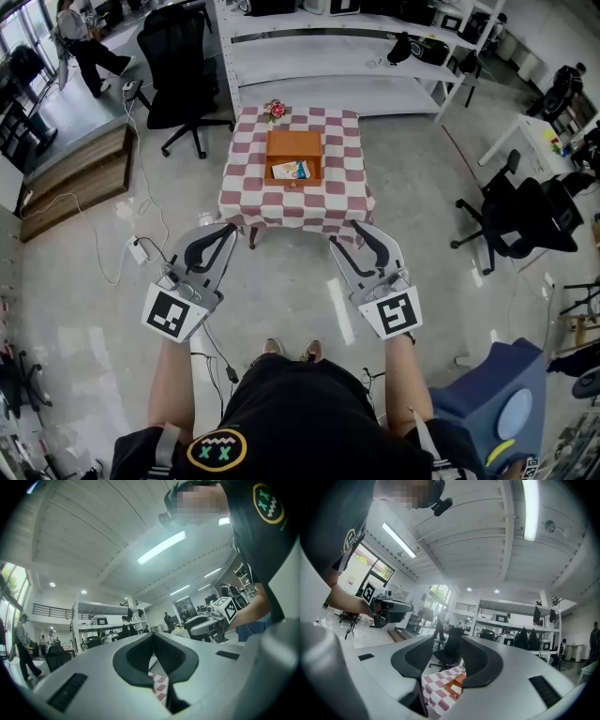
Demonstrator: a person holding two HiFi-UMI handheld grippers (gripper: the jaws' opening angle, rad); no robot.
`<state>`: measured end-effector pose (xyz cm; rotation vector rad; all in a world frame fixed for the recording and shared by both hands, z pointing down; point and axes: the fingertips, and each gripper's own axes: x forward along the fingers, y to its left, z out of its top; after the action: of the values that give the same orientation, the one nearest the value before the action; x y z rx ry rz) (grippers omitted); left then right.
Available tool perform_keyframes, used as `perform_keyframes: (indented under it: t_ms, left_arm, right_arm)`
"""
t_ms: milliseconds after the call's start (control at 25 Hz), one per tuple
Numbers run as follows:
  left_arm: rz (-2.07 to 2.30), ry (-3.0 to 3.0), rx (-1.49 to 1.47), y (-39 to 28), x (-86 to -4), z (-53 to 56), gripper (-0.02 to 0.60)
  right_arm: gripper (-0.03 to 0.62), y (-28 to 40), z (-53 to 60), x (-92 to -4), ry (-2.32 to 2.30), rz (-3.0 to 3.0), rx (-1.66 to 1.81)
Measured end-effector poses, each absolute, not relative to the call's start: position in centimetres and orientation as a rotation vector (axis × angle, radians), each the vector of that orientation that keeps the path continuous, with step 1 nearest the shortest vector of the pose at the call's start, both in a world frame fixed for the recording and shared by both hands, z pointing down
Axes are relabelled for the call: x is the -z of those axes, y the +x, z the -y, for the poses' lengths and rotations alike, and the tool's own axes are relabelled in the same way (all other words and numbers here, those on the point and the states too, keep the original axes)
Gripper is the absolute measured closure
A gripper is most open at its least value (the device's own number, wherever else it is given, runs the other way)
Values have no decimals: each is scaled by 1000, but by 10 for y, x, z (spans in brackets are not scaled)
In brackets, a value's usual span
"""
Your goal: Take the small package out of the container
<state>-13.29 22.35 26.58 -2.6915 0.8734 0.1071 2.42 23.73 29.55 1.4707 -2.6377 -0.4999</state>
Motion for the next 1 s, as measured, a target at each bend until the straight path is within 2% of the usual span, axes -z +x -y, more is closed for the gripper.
perform_keyframes:
  t_ms: [80, 200, 240, 1000]
  left_arm:
    - [-874, -2692, -108, -132, -265, -224, 563]
    - [-871, -2692, -105, -131, -264, -224, 563]
    - [-869, -2692, -103, -130, -264, -224, 563]
    - [-887, -2685, -88, -119, -265, -223, 563]
  right_arm:
    - [303, 24, -237, -297, 1454, 2640, 485]
    - [47, 22, -234, -298, 1449, 2639, 468]
    - [7, 22, -233, -298, 1455, 2639, 469]
    - [-3, 39, -232, -305, 1483, 2610, 488]
